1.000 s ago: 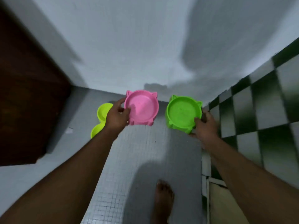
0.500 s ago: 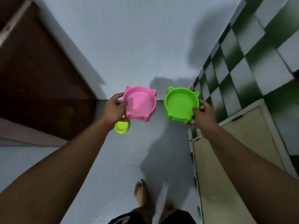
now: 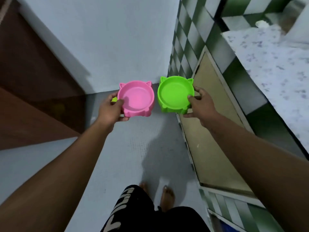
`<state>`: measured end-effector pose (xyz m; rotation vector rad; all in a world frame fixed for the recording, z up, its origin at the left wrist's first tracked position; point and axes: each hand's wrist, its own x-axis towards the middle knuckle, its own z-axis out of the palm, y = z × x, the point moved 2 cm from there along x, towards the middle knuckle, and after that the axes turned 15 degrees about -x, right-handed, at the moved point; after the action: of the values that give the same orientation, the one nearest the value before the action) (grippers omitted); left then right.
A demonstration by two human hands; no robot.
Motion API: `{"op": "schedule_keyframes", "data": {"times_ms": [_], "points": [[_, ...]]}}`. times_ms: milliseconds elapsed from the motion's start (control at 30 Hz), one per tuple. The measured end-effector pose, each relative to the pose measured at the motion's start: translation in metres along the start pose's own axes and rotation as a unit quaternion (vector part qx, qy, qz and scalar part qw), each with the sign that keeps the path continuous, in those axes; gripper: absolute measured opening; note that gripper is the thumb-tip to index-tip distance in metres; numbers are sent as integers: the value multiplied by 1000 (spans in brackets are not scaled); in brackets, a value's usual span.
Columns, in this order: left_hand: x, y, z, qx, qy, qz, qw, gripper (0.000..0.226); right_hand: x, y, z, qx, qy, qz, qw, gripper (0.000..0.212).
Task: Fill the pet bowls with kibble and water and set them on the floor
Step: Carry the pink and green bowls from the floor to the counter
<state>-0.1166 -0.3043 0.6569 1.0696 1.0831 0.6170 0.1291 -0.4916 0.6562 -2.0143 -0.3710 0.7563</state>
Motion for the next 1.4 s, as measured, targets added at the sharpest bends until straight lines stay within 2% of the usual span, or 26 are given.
{"op": "schedule_keyframes", "data": {"times_ms": [300,400,600,1000,1167,1400], "points": [[-97,-20,7,17,-129,17,991,30,-145,57,-49,42,119,21,992,42],[-126,-29,3,40,-178,17,983,38,-206,79,-57,53,158,38,985,41],[-190,-55,17,93,-263,7,960,39,-319,126,-88,92,232,70,966,44],[-406,-155,142,157,-458,-10,875,44,-562,280,-212,148,421,138,884,38],[-524,-209,201,170,-518,-13,838,36,-664,356,-274,182,476,175,842,40],[-656,-282,274,202,-555,-44,806,43,-772,433,-342,185,530,212,800,37]]}}
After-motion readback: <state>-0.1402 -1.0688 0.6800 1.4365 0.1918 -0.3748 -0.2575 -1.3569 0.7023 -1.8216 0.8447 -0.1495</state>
